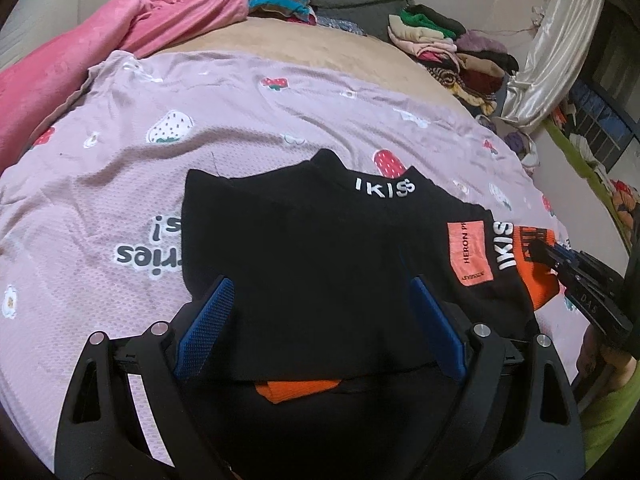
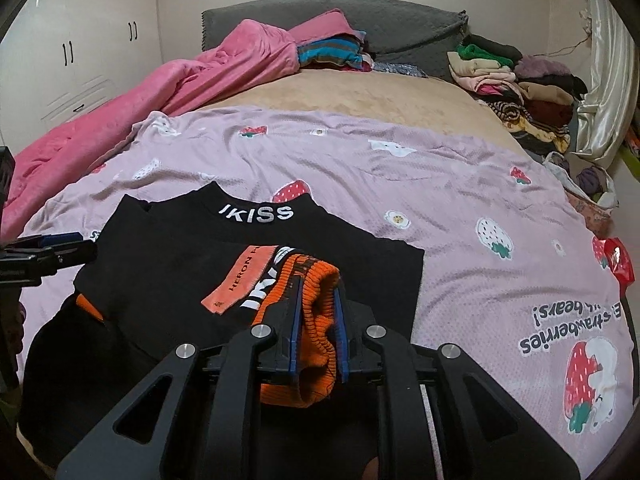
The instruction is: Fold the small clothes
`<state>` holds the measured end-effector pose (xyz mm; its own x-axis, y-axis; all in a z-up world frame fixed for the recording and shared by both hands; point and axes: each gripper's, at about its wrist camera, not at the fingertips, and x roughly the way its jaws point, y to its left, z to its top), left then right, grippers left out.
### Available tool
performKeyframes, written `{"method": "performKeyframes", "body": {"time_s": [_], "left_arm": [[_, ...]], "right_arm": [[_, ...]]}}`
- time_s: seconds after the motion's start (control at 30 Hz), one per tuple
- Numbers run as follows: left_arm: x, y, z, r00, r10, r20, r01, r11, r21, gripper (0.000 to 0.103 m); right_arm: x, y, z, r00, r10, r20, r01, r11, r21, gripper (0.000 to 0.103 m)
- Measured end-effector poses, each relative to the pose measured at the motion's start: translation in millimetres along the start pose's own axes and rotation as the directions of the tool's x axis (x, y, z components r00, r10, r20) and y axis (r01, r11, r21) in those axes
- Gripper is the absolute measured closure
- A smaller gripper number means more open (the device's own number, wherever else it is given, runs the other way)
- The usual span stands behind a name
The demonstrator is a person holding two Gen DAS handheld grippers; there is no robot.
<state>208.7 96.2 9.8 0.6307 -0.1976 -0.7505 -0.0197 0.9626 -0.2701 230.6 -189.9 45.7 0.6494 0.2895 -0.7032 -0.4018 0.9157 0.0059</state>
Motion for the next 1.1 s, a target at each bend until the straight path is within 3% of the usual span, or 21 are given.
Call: {"method": "performKeyframes", "body": {"time_s": [0.13,0.37,0.43,0.47,0.53,0.6,0.77,0.93,1.1], "left_arm": [[3,-4,0,1.000,0.004,-0.012,-0.003,1.000,0.018,0.021],[15,-2,-3,0.999,0.018,-0.049,-0.016,0.999,0.034,0.021],[23,-1,-6,0.997,0.018,-0.080,-0.015,0.999,0.039,0.027],[26,-1,-8,0.996,0.019,-0.091,-0.015,0.999,0.040,0.039],[34,2,-13,0.991,0.021,-0.130,-0.015,0.999,0.044,0.052],[42,4,-20,0.986,0.040,-0.163,-0.031,0.998,0.057,0.054],[43,12,-25,0.986,0.023,-0.164,-0.017,0.999,0.035,0.054],[41,14,-28,0.987,0.014,-0.160,-0.009,0.999,0.031,0.054],[37,16,-30,0.987,0.011,-0.159,-0.007,1.000,0.026,0.054]], "right_arm": [[-3,-3,0,1.000,-0.027,0.005,0.027,0.999,0.018,0.087],[-7,6,-2,1.000,0.025,0.006,-0.025,0.999,0.020,0.079],[-3,17,-4,0.998,0.064,-0.013,-0.064,0.998,0.009,0.079],[0,22,-6,0.996,0.085,-0.024,-0.085,0.996,0.003,0.079],[6,34,-8,0.993,0.109,-0.048,-0.110,0.994,-0.011,0.077],[13,44,-11,0.988,0.135,-0.071,-0.137,0.990,-0.016,0.075],[31,59,-19,0.980,0.155,-0.125,-0.159,0.987,-0.022,0.070],[52,47,-37,0.976,0.067,-0.207,-0.073,0.997,-0.023,0.071],[51,39,-43,0.977,0.078,-0.200,-0.079,0.997,0.005,0.072]]}}
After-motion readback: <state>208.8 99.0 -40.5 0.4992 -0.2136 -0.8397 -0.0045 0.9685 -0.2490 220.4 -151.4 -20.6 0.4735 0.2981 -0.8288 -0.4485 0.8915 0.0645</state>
